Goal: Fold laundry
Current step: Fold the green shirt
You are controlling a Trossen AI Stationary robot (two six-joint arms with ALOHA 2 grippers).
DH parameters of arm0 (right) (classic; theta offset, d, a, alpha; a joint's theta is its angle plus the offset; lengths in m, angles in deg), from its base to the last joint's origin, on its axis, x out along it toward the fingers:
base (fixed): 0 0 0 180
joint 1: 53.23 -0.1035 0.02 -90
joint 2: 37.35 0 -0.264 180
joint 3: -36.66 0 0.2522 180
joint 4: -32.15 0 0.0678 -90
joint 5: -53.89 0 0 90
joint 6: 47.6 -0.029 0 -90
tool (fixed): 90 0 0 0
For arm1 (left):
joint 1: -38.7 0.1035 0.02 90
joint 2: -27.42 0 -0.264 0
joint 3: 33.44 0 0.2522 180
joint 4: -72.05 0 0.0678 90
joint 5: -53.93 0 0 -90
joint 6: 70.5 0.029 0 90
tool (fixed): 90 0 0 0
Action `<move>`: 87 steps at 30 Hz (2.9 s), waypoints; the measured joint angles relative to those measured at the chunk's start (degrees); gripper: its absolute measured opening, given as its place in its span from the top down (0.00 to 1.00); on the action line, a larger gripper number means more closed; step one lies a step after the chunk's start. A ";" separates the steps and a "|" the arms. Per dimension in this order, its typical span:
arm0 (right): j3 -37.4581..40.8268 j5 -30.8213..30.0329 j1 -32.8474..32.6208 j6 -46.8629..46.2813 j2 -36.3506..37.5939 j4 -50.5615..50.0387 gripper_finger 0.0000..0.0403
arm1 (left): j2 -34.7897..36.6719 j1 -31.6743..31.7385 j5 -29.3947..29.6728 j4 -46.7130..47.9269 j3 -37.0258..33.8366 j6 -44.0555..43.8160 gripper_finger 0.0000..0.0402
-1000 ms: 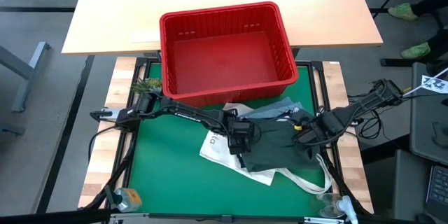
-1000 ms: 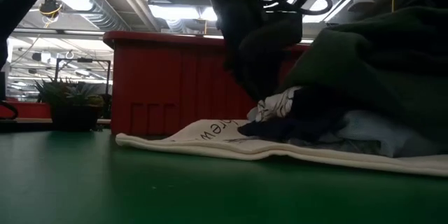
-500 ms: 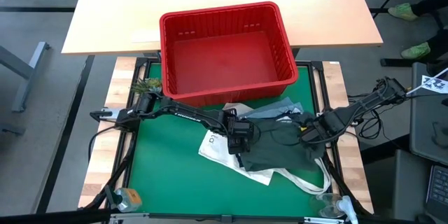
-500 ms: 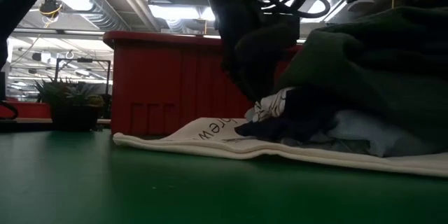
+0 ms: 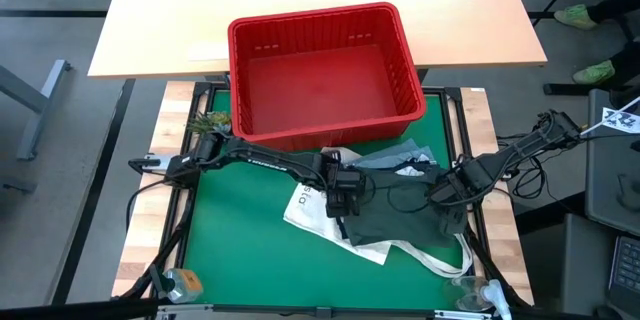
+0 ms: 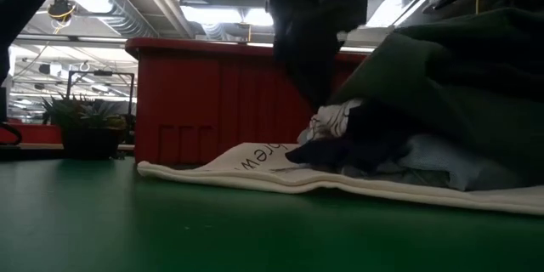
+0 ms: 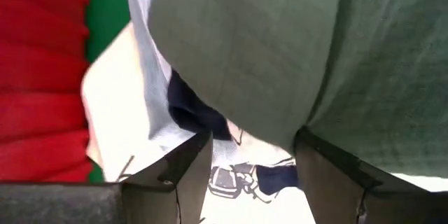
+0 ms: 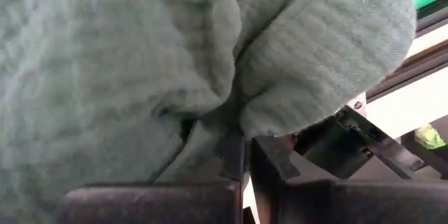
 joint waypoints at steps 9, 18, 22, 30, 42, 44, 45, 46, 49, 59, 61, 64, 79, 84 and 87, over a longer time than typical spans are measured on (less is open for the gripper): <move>0.00 -0.15 0.00 -0.04 0.00 0.00 0.78 | 0.04 -0.15 -0.50 2.64 9.05 3.58 0.59; -0.30 4.95 0.00 0.00 0.00 -0.04 0.62 | 0.09 -0.24 -0.67 1.61 11.41 2.67 0.68; -2.67 4.97 0.00 0.04 0.66 0.06 0.62 | 0.09 -0.42 -3.51 -0.72 11.41 0.79 0.70; -7.79 4.06 0.00 0.07 5.33 0.09 0.62 | 0.11 -1.44 -4.98 -5.07 11.41 0.17 0.72; -10.97 1.43 0.00 -0.09 15.21 -0.04 0.62 | 0.26 -4.07 -5.18 -21.62 7.36 0.15 0.72; -10.97 -0.72 0.00 -0.09 16.73 -0.03 0.62 | 0.26 -4.22 -5.18 -24.87 4.97 0.17 0.72; -10.97 -2.64 0.00 -0.08 17.28 -0.04 0.62 | 0.26 -4.24 -5.19 -26.80 3.57 0.19 0.72; -10.97 -4.94 0.00 -0.08 17.76 -0.02 0.62 | 0.26 -4.24 -5.20 -28.70 2.26 0.16 0.72; -10.97 -13.02 0.00 -0.09 18.47 0.05 0.62 | 0.26 -3.91 -4.90 -33.79 -1.96 0.15 0.72; -10.97 -23.69 0.00 4.66 16.99 12.16 0.62 | 0.55 -1.47 -5.27 -37.86 -16.70 -6.06 0.72; -10.97 -23.25 0.00 6.91 15.84 16.50 0.62 | 0.66 -1.09 -5.94 -35.57 -17.70 -7.31 0.72; -10.97 -22.46 0.00 10.28 13.59 21.88 0.62 | 0.81 -0.90 -7.51 -30.14 -17.10 -7.40 0.72; -10.97 -19.90 2.62 28.18 -3.54 40.07 0.62 | 0.04 -3.99 -7.25 8.21 -2.71 -7.27 0.72; -10.97 -12.37 4.14 33.46 -6.65 45.62 0.62 | -0.08 -5.36 -5.54 9.57 -0.47 -7.26 0.72; -10.97 -10.71 4.11 34.56 -6.67 44.50 0.62 | -0.09 -5.76 -5.54 11.13 1.91 -7.28 0.72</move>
